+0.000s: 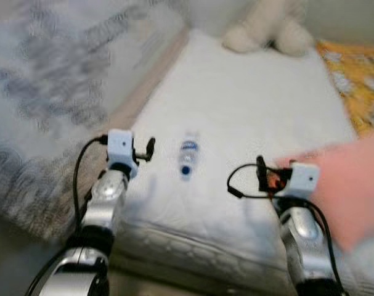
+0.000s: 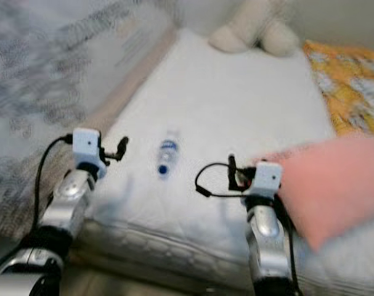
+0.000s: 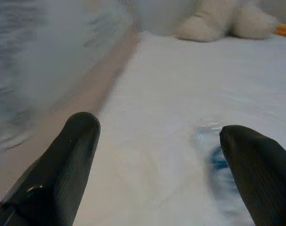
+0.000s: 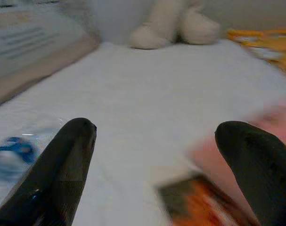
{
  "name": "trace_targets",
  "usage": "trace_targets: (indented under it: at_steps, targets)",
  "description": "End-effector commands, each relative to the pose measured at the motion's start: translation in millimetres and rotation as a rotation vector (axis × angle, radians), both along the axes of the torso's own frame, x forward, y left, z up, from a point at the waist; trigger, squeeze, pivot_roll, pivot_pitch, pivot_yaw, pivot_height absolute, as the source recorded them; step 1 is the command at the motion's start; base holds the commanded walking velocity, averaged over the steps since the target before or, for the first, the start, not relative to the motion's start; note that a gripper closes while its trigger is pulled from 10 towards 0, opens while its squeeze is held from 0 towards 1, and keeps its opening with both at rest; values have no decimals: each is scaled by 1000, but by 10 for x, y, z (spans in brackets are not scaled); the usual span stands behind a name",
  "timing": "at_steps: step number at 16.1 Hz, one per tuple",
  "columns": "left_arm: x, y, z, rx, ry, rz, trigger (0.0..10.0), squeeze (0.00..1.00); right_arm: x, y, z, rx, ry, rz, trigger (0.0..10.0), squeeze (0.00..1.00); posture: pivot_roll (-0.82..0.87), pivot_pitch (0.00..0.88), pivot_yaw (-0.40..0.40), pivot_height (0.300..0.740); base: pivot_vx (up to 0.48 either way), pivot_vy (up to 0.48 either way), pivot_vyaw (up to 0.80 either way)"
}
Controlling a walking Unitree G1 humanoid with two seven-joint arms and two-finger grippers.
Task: Clean up the room
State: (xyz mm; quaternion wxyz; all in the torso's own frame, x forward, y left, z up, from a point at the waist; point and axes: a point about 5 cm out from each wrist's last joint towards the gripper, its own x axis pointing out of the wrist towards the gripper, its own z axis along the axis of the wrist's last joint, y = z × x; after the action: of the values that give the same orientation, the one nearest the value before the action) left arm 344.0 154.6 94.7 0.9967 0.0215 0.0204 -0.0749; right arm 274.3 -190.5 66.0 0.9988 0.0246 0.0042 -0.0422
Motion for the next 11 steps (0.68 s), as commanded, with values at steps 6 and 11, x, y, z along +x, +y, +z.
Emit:
trace_targets:
  at_steps: [6,11]
  targets:
    - [112,-139,46,2,13,2,10000,0,7,-22,106,-39,-34,-3,10000,0,-111,0,18,740,0,0,-616]
    - [98,-126,-16,-71,37,97,10000,0,62,-29,133,-51,-23,33,10000,0,-92,0,-21,740,139,132,0]
